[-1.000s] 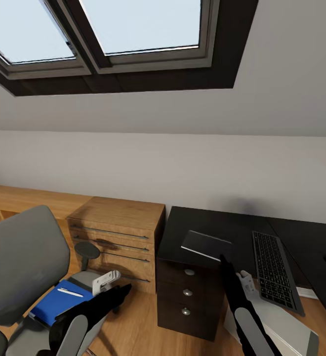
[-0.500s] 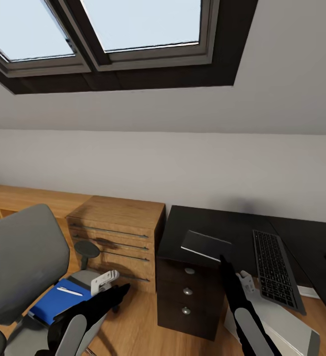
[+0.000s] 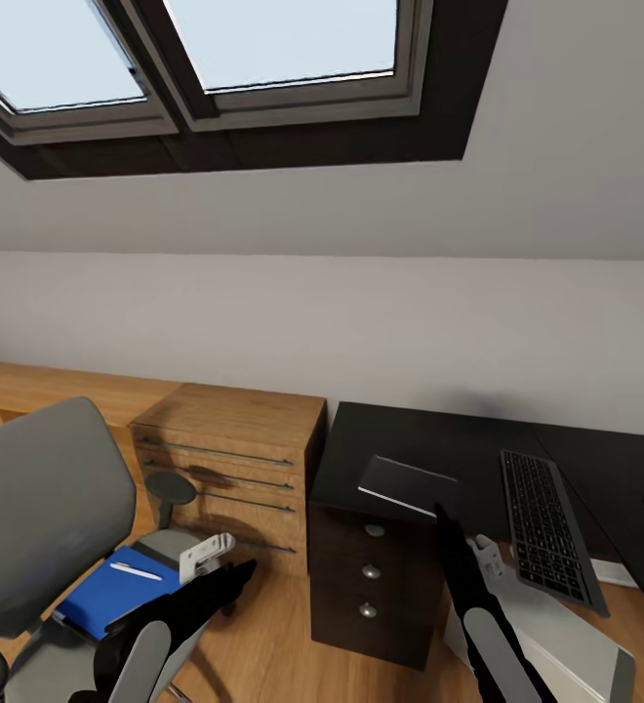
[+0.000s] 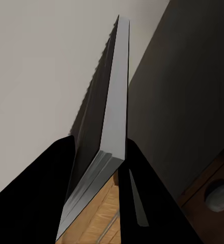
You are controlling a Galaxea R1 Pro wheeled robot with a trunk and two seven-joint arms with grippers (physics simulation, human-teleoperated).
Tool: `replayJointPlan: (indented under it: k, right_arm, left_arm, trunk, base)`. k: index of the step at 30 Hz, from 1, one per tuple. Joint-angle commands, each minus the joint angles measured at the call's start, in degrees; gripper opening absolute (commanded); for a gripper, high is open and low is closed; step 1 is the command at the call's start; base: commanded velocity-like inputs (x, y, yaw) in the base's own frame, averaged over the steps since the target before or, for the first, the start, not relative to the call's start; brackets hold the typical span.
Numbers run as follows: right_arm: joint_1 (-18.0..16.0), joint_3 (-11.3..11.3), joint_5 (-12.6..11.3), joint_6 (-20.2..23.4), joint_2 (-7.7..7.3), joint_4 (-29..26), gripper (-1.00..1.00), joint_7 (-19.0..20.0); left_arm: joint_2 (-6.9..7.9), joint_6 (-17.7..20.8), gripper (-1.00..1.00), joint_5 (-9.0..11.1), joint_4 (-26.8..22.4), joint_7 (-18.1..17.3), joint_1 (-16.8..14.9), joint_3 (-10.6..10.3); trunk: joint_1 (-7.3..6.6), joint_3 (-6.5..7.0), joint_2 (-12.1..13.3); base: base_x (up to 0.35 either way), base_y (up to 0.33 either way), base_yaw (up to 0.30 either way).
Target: In the bedroom, organize the workspace by keeping the computer under the desk, ensuring the monitor is on the desk, placing the keyboard on the desk next to the monitor, placing the mouse on the desk next to the keyboard, moving the folder from the swivel chair onto the desk next to the mouse, stacking the notebook on top of the folder with the pen on top of the notebook, and positioning the swivel chair next to the desk.
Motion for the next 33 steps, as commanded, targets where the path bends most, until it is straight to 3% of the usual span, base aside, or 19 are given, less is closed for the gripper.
replayJointPlan:
  k: [1, 14, 33]
  right_arm:
    - [-0.04, 0.1, -0.59, -0.29, -0.01, 0.04, -1.0, 0.3]
    - [-0.04, 0.09, -0.55, -0.37, -0.18, 0.17, -1.0, -0.93]
    - [-0.04, 0.09, -0.55, -0.37, -0.19, 0.23, -1.0, -1.71]
  left_arm:
    - [0.0, 0.12, 1.0, 0.61, -0.06, 0.55, -0.05, -0.02]
    - [0.1, 0.21, 1.0, 0.61, 0.0, 0.42, -0.07, -0.09]
    - [0.17, 0.29, 1.0, 0.62, 0.02, 0.38, -0.06, -0.02]
  trunk:
    - [0.23, -0.25, -0.46]
    - [0.45, -0.43, -0.86]
    - [0.45, -0.43, -0.86]
  base:
    - [0.0, 0.0, 0.0]
    - [0.01, 0.0, 0.0]
    - [0.228, -0.014, 0.0]
